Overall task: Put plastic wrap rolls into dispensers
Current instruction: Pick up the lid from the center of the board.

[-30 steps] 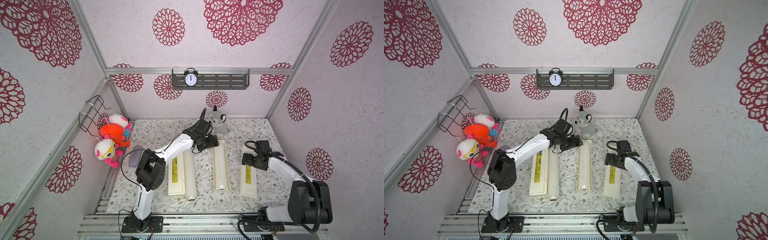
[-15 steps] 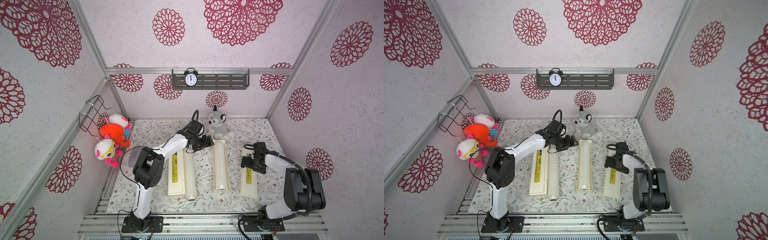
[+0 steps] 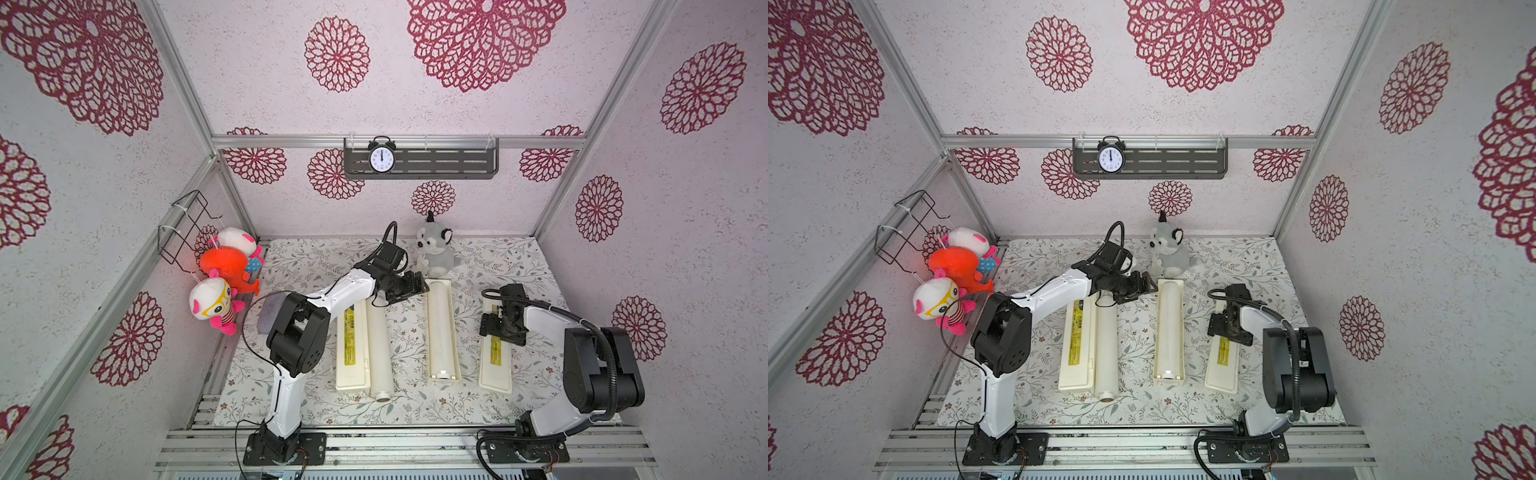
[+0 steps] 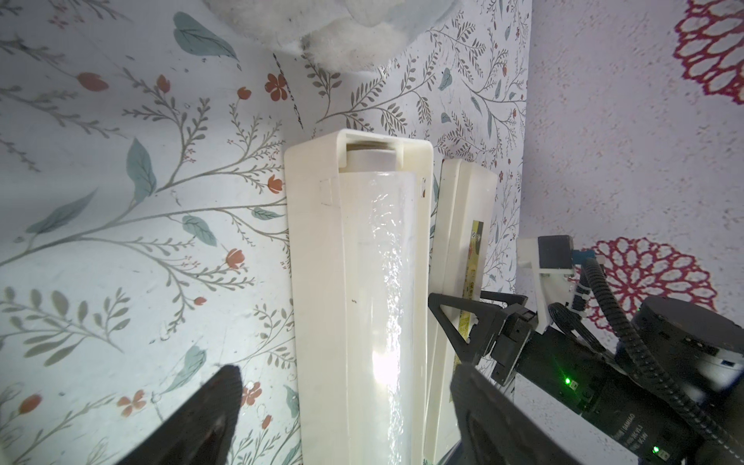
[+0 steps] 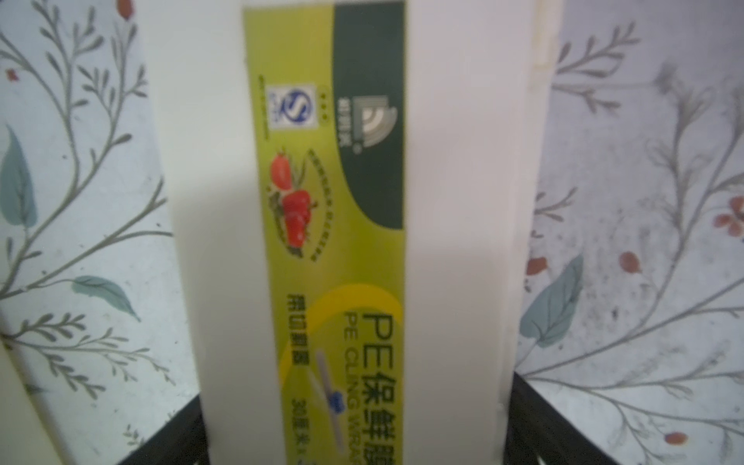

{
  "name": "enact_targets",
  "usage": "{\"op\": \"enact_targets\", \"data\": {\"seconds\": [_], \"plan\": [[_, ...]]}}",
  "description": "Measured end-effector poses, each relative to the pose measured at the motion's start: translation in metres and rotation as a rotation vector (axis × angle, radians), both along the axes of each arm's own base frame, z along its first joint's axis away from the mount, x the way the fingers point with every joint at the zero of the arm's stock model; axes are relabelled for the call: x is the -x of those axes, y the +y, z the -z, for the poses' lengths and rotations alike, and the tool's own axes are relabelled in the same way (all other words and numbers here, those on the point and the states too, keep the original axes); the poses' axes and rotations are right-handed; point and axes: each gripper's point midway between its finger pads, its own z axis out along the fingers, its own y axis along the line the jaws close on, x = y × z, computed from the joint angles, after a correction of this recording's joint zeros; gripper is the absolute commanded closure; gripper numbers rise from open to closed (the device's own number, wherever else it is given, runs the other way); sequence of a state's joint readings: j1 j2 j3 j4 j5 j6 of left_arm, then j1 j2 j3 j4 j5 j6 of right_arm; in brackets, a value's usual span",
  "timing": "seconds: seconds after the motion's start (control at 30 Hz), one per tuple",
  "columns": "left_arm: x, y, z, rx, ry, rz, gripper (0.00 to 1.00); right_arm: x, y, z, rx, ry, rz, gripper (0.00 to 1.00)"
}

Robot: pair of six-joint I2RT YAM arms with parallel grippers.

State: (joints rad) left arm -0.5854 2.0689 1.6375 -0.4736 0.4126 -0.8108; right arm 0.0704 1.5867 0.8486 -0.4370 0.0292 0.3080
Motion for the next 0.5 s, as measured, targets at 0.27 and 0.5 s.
{"op": "enact_targets", "data": {"seconds": [0.27, 0.5], "plan": [[-0.003, 0.005, 0.003, 0.022, 0.012, -0.009, 0.14, 0.001, 0.016, -0.029, -0.024, -0.004, -0.053, 0.20], [-0.010, 0.010, 0.002, 0.039, 0.004, -0.020, 0.14, -0.017, 0.044, -0.083, -0.032, -0.080, -0.151, 0.20]]}}
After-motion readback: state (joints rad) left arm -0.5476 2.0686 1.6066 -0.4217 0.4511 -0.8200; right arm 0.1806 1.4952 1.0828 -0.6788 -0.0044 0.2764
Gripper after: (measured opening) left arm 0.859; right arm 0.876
